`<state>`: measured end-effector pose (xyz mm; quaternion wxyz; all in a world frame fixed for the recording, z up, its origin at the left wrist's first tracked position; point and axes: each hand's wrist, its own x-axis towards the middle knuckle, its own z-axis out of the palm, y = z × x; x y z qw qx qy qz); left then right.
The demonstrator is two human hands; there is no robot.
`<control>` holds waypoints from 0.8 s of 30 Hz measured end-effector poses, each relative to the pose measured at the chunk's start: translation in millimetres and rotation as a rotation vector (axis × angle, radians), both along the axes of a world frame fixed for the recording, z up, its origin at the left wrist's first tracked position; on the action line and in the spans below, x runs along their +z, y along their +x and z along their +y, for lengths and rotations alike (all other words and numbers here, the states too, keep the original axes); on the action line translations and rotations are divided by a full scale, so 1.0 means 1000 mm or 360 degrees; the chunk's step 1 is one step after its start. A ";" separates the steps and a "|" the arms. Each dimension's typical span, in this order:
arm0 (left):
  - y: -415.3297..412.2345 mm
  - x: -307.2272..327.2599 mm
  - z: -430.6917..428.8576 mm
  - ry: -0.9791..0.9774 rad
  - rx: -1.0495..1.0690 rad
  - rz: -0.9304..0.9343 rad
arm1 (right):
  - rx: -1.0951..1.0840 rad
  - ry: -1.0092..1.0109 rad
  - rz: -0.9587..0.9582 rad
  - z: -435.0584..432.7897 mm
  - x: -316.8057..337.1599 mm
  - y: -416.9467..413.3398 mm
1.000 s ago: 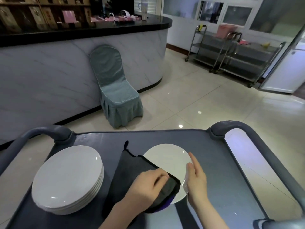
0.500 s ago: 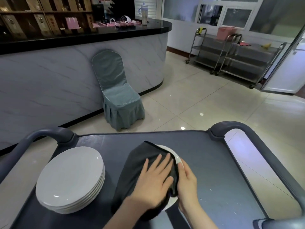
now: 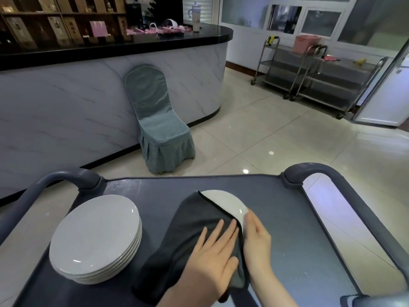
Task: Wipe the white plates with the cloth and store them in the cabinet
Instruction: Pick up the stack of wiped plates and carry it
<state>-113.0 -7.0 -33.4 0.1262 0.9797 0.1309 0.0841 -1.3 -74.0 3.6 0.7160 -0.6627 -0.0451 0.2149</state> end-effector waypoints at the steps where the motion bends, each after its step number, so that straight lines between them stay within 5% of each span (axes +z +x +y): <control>1: 0.008 0.003 0.007 0.0066 0.0038 0.0012 | 0.0036 -0.0002 0.0033 0.000 -0.006 -0.006; 10: -0.008 0.016 0.061 -0.0140 0.0257 0.0286 | -0.0049 0.0151 -0.0015 0.001 0.025 0.020; 17: -0.012 0.000 -0.007 -0.0078 -0.0077 -0.0115 | -0.0031 0.0063 -0.0014 0.002 0.009 0.013; 24: 0.027 0.013 0.032 0.0057 0.0290 -0.0071 | 0.0223 0.0054 0.0036 0.003 -0.001 -0.012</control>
